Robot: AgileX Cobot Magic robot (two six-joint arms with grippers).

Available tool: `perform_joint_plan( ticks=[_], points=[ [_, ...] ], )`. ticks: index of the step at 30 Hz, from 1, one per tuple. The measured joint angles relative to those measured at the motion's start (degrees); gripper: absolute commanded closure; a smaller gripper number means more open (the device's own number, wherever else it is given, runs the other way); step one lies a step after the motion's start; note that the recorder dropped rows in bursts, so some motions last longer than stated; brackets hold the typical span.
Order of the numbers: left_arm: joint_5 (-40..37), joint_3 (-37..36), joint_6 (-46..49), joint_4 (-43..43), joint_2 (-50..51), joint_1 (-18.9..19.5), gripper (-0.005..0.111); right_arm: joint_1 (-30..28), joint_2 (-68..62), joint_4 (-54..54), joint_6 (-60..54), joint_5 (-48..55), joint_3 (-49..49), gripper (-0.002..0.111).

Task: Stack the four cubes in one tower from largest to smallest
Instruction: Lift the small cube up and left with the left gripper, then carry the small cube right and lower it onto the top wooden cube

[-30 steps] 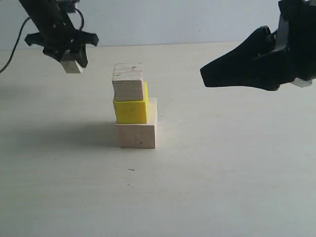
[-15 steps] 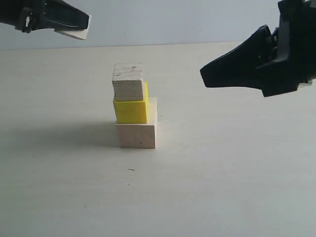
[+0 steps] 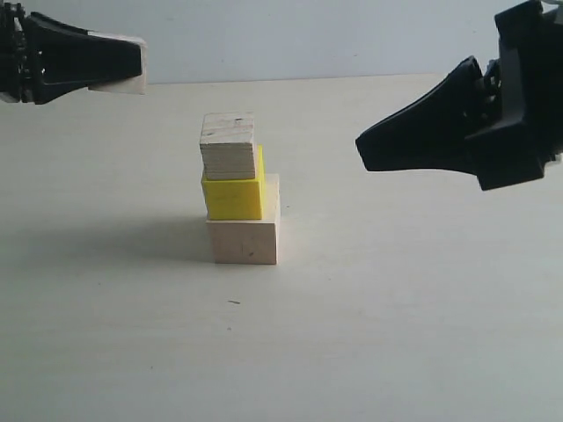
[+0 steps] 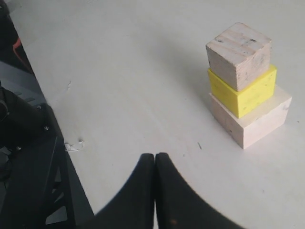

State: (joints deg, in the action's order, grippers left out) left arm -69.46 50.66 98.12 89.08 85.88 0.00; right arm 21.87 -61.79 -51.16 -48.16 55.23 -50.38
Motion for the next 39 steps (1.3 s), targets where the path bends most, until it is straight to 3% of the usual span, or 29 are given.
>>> perform_joint_plan(
  ticks=[3, 7, 13, 19, 26, 39],
  points=[
    [0.0, 0.0, -0.76, 2.55, 0.0, 0.0, 0.107, 0.0, 0.0, 0.0, 0.0, 0.37, 0.0, 0.108],
    [0.0, 0.0, 10.36, 4.1, 0.0, -0.22, 0.107, 0.0, 0.0, -0.22, 0.0, 1.04, 0.0, 0.108],
    [-0.24, 0.0, 20.69, 5.1, 1.78, -5.36, 0.107, 0.0, 0.0, -0.22, 0.0, 1.51, 0.0, 0.108],
    [-0.04, 5.66, 21.71, 5.77, 11.35, -6.4, 0.107, 0.0, 0.0, -0.22, 0.0, 1.51, 0.0, 0.108],
    [-0.15, 8.85, 21.82, 6.0, 14.02, -11.97, 0.107, 0.0, 0.0, -0.08, 0.0, -0.55, 0.0, 0.108],
    [-0.05, 9.11, 21.82, 4.11, 16.43, -12.36, 0.107, 0.0, 0.0, 1.98, 3.75, -13.51, 0.0, 0.108]
  ],
)
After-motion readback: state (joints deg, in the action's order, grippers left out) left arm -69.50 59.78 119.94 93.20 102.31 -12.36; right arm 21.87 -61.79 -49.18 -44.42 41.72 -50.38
